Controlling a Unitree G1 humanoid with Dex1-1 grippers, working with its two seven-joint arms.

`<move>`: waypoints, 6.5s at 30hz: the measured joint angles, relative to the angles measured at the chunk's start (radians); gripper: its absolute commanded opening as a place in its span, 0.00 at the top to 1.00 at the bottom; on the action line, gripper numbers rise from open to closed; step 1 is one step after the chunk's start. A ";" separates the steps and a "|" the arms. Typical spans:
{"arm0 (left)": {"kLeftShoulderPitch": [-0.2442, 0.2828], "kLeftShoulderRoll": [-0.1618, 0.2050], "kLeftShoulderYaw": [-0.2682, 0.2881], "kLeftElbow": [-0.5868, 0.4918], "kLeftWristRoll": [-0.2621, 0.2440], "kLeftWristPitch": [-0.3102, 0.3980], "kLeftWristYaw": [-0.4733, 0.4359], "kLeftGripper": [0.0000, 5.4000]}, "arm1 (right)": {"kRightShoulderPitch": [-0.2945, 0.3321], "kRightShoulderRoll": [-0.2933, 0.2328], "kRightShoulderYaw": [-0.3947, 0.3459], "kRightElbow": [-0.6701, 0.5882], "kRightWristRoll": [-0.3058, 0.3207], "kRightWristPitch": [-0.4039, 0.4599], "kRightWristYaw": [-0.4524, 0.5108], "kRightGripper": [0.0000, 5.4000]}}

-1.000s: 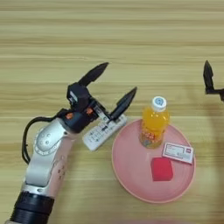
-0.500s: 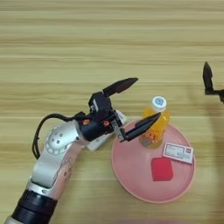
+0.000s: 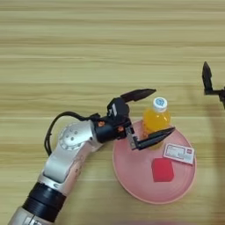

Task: Move the objects on the table

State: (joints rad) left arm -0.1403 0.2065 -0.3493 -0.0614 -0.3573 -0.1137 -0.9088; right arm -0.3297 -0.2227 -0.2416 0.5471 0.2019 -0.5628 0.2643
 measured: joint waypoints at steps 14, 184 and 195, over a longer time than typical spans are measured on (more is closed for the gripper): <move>-0.064 -0.038 -0.041 0.144 0.078 -0.035 -0.019 0.00 | 0.000 0.003 0.000 0.000 -0.003 -0.002 0.000 0.00; -0.030 0.063 0.305 -0.019 0.064 -0.141 0.254 0.00 | -0.020 0.005 0.007 0.063 -0.011 -0.046 -0.013 0.00; 0.141 0.198 0.311 -0.107 -0.009 0.069 0.175 0.00 | -0.021 0.005 0.008 0.063 -0.011 -0.048 -0.014 0.00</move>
State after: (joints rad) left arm 0.0010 0.4044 -0.0388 -0.1688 -0.3667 -0.0443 -0.7339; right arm -0.3504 -0.2175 -0.2334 0.6097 0.1906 -0.6109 0.2500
